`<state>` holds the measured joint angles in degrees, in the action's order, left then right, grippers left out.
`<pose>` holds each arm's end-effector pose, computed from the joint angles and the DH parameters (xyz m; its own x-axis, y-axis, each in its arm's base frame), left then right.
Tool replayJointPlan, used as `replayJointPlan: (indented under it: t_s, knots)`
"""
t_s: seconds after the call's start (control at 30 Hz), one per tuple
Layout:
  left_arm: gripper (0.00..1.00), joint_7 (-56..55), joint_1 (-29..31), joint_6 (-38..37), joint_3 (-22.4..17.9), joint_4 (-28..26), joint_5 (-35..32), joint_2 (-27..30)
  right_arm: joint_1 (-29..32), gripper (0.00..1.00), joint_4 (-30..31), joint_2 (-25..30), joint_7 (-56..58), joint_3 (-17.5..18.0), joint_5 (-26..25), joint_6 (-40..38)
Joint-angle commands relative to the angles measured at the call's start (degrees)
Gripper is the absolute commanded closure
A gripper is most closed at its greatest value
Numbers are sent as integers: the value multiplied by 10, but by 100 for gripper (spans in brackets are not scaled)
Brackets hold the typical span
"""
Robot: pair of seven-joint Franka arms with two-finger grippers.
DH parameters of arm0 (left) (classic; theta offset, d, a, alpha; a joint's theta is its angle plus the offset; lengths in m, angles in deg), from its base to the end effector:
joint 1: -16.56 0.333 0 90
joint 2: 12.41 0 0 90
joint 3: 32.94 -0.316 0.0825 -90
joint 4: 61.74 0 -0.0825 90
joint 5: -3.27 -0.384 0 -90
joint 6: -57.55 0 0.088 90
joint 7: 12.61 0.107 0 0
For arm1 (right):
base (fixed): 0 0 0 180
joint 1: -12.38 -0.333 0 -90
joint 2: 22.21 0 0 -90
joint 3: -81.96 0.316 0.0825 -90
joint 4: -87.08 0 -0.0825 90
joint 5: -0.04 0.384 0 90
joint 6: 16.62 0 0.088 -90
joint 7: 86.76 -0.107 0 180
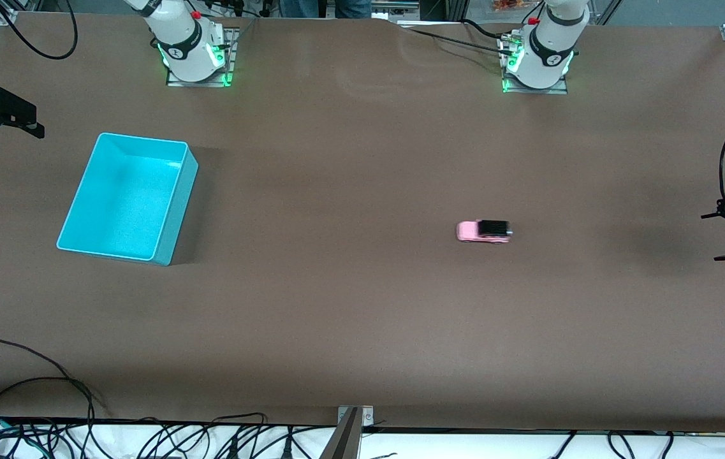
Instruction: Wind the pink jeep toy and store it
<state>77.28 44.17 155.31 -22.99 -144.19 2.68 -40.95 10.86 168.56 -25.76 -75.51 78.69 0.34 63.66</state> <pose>0.6344 0.2226 0.3903 0.3206 -0.9444 0.0725 -0.9284 -0.2981 0.2220 0.5559 -0.0152 0.6449 0.9828 0.1658 -0.0808 0.1649 -0.9861 -0.0178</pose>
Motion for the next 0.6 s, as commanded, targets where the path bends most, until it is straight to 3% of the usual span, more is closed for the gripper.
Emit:
replayJointPlan:
  t_s: [0.0,0.33,0.57]
  knots:
    - [0,-85,1,-39,39,0,-7,28,2,0,-10,-2,-5,0,1,-3]
    - [0,-223,0,-100,88,30,-13,45,2,0,-10,-2,-4,0,1,-3]
    - [0,-320,-44,-127,91,37,-51,76,3,0,-11,-2,-4,0,1,-3]
